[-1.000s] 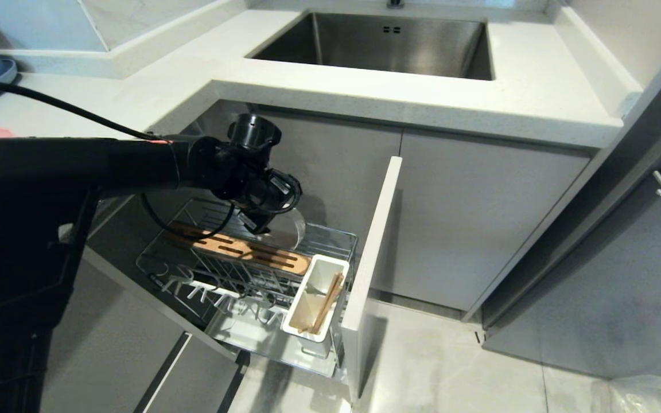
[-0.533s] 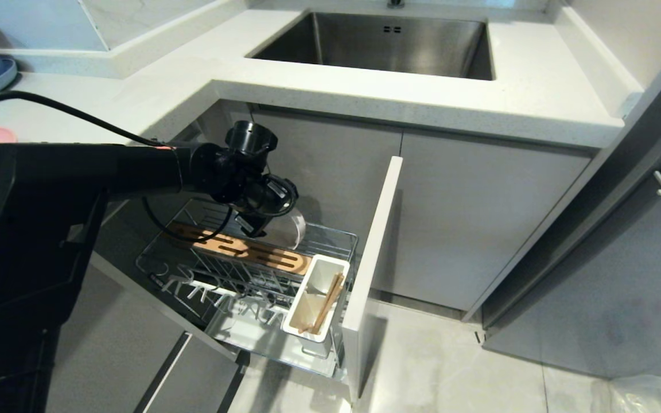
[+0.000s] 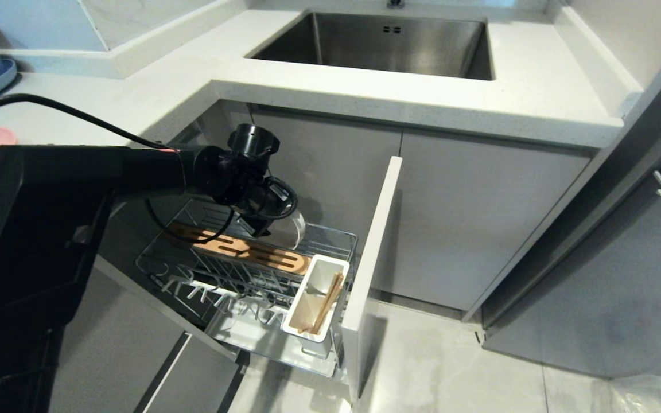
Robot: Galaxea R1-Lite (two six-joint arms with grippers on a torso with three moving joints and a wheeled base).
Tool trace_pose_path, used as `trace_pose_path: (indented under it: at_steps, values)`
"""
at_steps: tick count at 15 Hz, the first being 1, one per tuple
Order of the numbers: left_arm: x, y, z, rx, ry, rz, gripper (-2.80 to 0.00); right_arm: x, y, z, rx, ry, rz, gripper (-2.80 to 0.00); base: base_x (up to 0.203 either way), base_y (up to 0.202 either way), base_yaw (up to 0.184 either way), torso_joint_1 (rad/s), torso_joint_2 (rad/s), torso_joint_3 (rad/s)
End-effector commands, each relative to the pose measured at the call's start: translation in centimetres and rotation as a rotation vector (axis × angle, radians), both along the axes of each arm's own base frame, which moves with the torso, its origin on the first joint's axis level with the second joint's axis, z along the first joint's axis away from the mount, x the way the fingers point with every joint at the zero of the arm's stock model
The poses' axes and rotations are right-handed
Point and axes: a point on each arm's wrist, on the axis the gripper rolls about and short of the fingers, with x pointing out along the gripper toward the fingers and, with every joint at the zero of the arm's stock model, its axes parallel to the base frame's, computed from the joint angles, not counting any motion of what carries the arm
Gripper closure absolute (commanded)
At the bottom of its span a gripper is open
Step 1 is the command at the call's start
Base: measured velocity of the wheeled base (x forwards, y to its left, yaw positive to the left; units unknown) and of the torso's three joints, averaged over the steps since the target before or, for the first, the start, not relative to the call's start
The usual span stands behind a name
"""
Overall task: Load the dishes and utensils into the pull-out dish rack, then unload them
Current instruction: Take the bowl out of the cupboard
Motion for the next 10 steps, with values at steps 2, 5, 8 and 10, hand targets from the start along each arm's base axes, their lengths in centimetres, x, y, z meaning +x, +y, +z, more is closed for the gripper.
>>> trace_pose_path:
  at_steps: [2,5,8,10]
  values:
    - [-0.02,0.0,0.01,-0.004,0.002,0.004,0.0,0.02,0.0,-0.04,0.001,0.002,0.0,0.0,0.0,0.0,0.0,0.0,0.0,0.0]
    - [-0.06,-0.01,0.07,-0.012,0.003,-0.005,0.0,0.02,0.0,-0.04,0.001,0.002,0.0,0.0,0.0,0.0,0.0,0.0,0.0,0.0]
    - [-0.15,0.01,0.27,-0.014,-0.001,-0.006,0.0,0.02,0.0,-0.04,0.001,0.002,0.0,0.0,0.0,0.0,0.0,0.0,0.0,0.0]
    - [-0.25,-0.04,0.39,-0.02,0.001,-0.012,0.0,0.02,0.0,-0.04,0.001,0.002,0.0,0.0,0.0,0.0,0.0,0.0,0.0,0.0]
